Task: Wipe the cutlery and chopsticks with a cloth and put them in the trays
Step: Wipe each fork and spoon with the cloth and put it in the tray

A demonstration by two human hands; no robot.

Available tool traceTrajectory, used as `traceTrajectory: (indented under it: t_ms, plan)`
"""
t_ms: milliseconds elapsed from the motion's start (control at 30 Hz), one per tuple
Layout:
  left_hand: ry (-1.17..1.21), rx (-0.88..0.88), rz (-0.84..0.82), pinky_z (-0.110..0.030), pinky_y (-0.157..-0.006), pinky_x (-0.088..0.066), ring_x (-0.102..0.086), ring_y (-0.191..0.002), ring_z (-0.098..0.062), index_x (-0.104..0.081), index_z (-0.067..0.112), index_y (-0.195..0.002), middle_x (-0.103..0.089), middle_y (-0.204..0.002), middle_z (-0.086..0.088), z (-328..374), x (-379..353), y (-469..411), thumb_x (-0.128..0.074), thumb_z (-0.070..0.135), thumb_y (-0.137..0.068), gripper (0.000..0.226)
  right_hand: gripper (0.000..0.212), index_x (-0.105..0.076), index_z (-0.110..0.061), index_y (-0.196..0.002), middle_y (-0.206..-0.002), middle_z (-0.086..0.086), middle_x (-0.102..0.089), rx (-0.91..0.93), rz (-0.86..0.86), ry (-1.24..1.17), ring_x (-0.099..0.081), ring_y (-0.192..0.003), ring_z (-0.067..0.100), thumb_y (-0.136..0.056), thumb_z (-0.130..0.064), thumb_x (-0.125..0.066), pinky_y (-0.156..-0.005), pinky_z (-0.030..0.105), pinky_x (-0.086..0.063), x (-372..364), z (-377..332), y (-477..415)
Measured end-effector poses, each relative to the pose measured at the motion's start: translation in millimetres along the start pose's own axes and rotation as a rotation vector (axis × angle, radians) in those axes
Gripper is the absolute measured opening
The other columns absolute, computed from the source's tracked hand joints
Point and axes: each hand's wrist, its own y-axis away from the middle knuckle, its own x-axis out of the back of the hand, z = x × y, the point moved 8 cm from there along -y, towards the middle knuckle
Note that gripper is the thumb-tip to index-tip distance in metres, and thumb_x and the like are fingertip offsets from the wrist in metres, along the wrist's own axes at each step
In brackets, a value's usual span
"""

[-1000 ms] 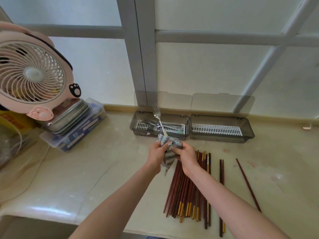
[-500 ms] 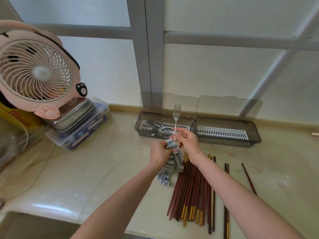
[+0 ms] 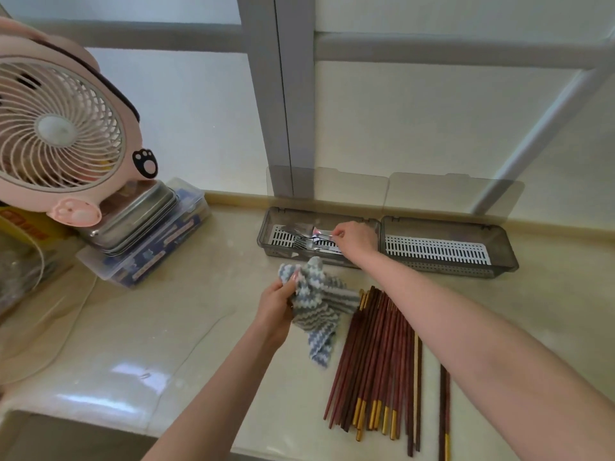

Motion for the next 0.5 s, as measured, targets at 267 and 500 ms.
traceTrajectory:
  t_ms: [267, 500]
  plan:
    - [0.059, -0.039, -0.030, -0.030, -0.060, -0.057, -0.071, -0.075, -0.022, -0.060, 0.002, -0.107, -0.072, -0.088, -0.013, 5, 20, 15, -0.044, 0.015, -0.096, 0.023, 0.020, -0.073, -0.014, -0.099, -0.103, 0.003, -0.071, -0.119, -0.188, 0.061, -0.065, -0.092, 0.021, -0.090, -0.027, -0.060, -0.080, 0.030, -0.053, -49, 20, -25]
    - [0.011, -0.031, -0.099, -0.028, -0.057, -0.057, -0.071, -0.070, -0.021, -0.062, 0.004, -0.097, -0.073, -0.083, -0.013, 9, 6, 18, -0.041, 0.014, -0.097, 0.023, 0.016, -0.070, -0.013, -0.103, -0.126, 0.009, -0.059, -0.052, -0.228, -0.085, -0.058, -0.110, 0.026, -0.092, -0.012, -0.058, -0.087, 0.030, -0.045, -57, 22, -24]
